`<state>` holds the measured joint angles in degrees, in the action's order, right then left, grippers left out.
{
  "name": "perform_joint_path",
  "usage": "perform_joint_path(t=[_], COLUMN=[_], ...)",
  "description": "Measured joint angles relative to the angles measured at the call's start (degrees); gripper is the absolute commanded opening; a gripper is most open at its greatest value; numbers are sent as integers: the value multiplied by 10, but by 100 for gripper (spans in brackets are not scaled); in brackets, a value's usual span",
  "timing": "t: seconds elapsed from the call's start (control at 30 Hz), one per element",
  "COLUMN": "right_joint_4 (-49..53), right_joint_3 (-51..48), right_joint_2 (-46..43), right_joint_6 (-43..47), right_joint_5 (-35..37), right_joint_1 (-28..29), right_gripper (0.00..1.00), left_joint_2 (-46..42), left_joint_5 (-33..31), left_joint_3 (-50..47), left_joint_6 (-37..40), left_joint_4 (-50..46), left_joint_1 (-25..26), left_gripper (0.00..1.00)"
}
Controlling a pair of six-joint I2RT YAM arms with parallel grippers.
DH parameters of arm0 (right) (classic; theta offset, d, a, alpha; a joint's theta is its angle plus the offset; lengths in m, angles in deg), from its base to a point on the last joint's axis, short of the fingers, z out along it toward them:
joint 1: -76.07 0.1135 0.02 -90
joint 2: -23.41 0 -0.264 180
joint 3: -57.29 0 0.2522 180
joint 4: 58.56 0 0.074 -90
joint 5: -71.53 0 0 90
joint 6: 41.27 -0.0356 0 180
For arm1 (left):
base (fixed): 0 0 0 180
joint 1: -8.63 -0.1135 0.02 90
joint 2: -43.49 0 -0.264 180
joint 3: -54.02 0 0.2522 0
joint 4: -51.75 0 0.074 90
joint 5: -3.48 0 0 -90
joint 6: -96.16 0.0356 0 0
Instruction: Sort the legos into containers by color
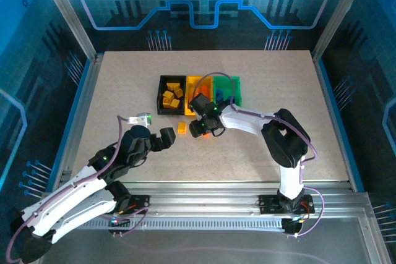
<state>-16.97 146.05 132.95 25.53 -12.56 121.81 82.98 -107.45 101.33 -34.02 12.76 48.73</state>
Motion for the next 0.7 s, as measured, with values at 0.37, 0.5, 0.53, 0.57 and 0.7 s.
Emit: perform_joint_path(t=[0.37,0.5,0.53,0.57,0.7], right_joint_4=[23,24,24,24,22], right_joint_3=[-9,-7,-7,-7,-12], right_joint_2=[21,28,31,32,23], right_joint_6=[-3,-5,-6,-7,-8], right_joint_5=[43,48,48,49,50], right_joint_1=[30,32,32,32,32], right_gripper=[51,44,41,39,32], left_joint_2=[0,0,0,0,0], left_joint_5=[-3,-3,-3,-3,-3], left_joint_3=[-11,-11,-11,-11,-11], left_joint_6=[-4,-4,-4,-4,-4], left_joint_4=[-5,-5,-5,-5,-5], left_joint_1=[-6,-7,-7,-9,-10], left_gripper=[99,99,99,99,99])
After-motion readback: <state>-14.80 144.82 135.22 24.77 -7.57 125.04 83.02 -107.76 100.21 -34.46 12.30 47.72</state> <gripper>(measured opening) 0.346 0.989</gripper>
